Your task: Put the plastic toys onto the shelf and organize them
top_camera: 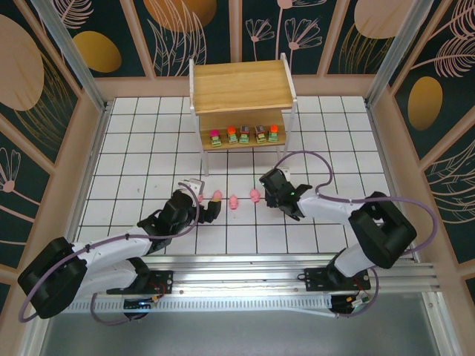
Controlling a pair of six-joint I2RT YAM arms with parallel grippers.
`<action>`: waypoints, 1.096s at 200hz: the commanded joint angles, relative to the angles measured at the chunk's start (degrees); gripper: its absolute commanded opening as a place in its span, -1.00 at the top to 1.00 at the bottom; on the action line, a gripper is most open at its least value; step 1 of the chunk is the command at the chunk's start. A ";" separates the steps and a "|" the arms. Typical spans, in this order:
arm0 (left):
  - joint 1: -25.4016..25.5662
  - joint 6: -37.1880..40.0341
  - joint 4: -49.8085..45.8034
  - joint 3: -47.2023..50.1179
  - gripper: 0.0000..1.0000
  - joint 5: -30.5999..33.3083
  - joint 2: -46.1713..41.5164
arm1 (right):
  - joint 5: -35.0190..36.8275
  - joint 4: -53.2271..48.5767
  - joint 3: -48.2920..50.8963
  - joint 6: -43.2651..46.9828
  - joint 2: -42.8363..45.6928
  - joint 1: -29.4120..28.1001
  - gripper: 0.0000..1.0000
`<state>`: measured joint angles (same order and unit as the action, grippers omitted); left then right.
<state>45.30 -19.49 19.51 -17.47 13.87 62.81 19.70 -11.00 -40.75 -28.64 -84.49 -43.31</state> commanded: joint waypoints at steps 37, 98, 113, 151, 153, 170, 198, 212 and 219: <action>-0.30 1.78 2.89 -0.10 -0.96 -3.35 -1.25 | 5.35 -8.87 -5.93 -0.89 6.80 -3.47 0.38; -0.31 2.06 4.52 1.19 -0.96 -5.17 -3.74 | 9.86 -17.29 -15.48 -0.93 9.48 -8.31 0.39; -0.30 2.13 4.77 1.39 -0.96 -5.42 -3.91 | 10.80 -19.19 -18.13 -0.82 9.58 -9.50 0.39; -0.30 2.27 5.19 1.90 -0.95 -5.78 -4.80 | 13.59 -23.60 -24.99 0.20 9.52 -11.65 0.39; -0.34 2.26 5.21 1.93 -0.95 -5.78 -4.87 | 13.71 -23.84 -25.41 0.29 9.52 -11.70 0.39; -0.31 2.35 5.26 2.09 -0.95 -5.78 -5.32 | 14.14 -25.20 -27.94 1.10 9.43 -12.02 0.40; -0.35 2.48 5.13 2.18 -0.95 -5.61 -5.59 | 14.63 -27.34 -32.22 2.30 9.34 -12.07 0.41; -0.30 2.48 5.02 2.10 -0.95 -5.45 -5.50 | 14.72 -28.12 -34.35 3.03 9.35 -12.15 0.42; -0.30 2.46 5.01 2.05 -0.95 -5.44 -5.42 | 14.84 -28.56 -35.53 3.44 9.26 -12.16 0.42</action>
<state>45.30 -18.02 23.24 -15.99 8.95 57.95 31.99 -36.05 -72.03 -27.18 -76.27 -55.13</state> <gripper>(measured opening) 0.977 0.295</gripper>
